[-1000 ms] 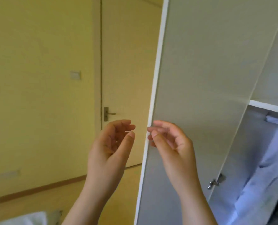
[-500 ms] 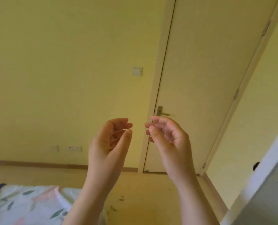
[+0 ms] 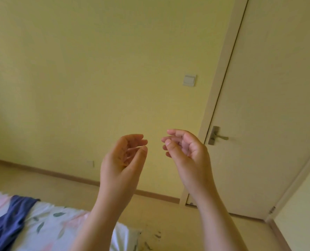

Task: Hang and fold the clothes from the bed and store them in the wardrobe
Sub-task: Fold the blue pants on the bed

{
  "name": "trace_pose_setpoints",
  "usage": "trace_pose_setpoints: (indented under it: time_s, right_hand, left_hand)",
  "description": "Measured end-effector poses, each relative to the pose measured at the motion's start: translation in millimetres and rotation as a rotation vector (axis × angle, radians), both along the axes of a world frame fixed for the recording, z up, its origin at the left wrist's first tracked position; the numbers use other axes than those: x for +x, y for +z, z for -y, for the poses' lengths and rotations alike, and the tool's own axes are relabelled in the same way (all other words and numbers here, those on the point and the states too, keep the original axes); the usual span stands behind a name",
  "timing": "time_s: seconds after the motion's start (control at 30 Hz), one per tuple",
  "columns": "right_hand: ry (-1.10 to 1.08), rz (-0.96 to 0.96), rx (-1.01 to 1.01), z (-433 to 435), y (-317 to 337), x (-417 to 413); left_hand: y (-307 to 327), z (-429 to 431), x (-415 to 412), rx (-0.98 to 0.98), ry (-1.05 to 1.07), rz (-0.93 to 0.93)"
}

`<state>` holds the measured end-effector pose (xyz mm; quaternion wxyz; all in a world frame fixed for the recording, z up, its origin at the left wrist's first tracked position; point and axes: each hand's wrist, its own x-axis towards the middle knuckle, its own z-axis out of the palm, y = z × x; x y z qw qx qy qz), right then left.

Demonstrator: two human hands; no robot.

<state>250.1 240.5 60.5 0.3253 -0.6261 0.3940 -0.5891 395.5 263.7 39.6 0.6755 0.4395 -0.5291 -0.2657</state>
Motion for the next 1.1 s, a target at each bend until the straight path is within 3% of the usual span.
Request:
trace_pose_setpoints:
  time_s: [0.43, 1.1]
  right_hand:
    - [-0.008, -0.037, 0.081, 149, -23, 11]
    - [0.132, -0.024, 0.089, 474, -26, -80]
  left_hand:
    - [-18, 146, 16, 0.079, 0.030, 0.015]
    - [-17, 452, -77, 0.074, 0.167, 0.014]
